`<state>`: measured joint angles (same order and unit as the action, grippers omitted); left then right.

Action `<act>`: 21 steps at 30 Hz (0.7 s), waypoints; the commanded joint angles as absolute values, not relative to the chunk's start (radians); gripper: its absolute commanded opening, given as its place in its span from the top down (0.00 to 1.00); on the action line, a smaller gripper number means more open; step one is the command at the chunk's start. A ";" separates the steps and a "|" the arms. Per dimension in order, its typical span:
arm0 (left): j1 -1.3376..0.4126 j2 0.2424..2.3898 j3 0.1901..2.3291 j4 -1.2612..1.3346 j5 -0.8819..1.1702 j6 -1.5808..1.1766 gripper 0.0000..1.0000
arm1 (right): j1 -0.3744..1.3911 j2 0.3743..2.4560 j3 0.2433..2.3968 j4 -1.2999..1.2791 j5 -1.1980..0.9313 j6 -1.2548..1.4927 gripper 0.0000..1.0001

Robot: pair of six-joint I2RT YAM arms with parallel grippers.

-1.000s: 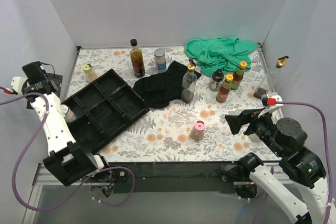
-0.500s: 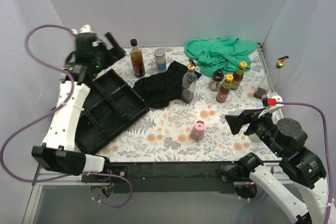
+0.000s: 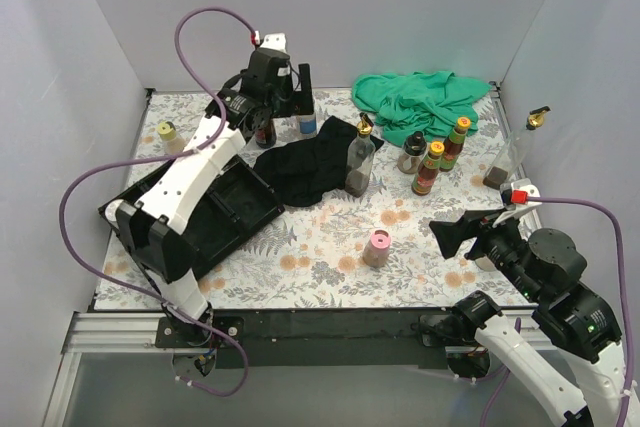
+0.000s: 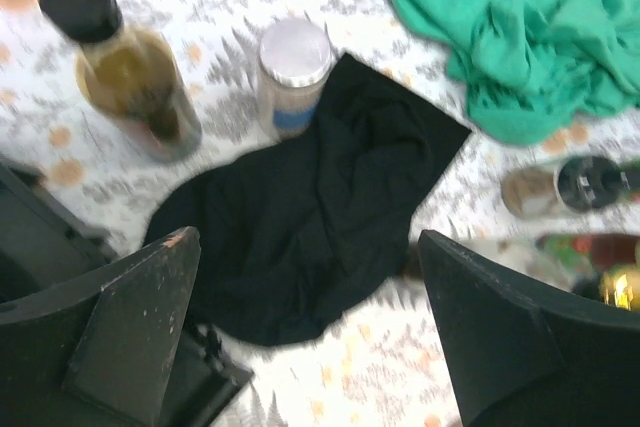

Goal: Organize the condiment bottles
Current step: Pick up the bottle from the center of the board.

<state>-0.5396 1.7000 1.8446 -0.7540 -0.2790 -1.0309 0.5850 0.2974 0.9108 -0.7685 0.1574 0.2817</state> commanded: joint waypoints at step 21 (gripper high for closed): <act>-0.486 2.275 2.322 -0.623 -0.370 -0.885 0.15 | 0.592 0.314 0.890 -0.701 0.173 0.238 0.07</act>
